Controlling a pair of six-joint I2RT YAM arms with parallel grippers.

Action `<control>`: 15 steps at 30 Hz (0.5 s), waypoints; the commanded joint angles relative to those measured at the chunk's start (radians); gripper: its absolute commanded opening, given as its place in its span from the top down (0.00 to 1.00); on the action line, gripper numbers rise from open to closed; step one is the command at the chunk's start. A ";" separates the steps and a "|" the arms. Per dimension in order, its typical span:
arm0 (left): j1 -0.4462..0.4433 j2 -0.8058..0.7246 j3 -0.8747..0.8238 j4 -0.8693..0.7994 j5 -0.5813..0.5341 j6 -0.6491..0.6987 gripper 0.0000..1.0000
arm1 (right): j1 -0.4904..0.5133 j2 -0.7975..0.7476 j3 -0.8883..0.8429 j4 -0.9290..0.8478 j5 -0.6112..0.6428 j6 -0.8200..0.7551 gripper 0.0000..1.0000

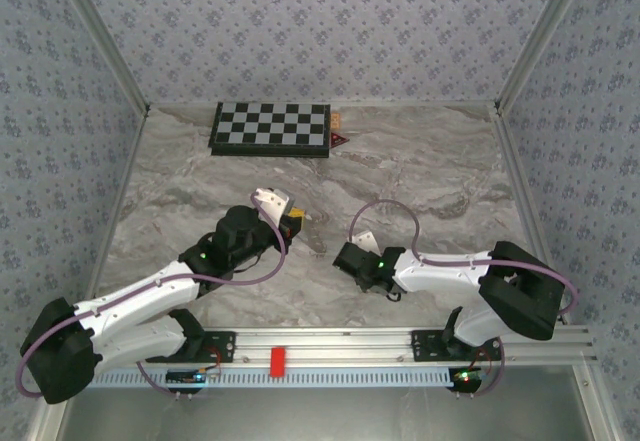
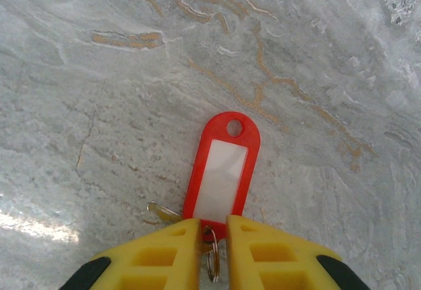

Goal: Put the keys on the keyring

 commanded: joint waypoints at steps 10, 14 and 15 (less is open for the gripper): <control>-0.005 -0.010 0.005 0.044 0.006 -0.006 1.00 | 0.012 -0.010 0.004 -0.071 0.008 0.029 0.80; -0.006 -0.011 0.005 0.043 0.006 -0.006 1.00 | 0.017 -0.027 -0.001 -0.077 0.008 0.029 0.79; -0.006 -0.011 0.005 0.046 0.007 -0.006 1.00 | 0.018 -0.032 -0.004 -0.078 0.008 0.050 0.78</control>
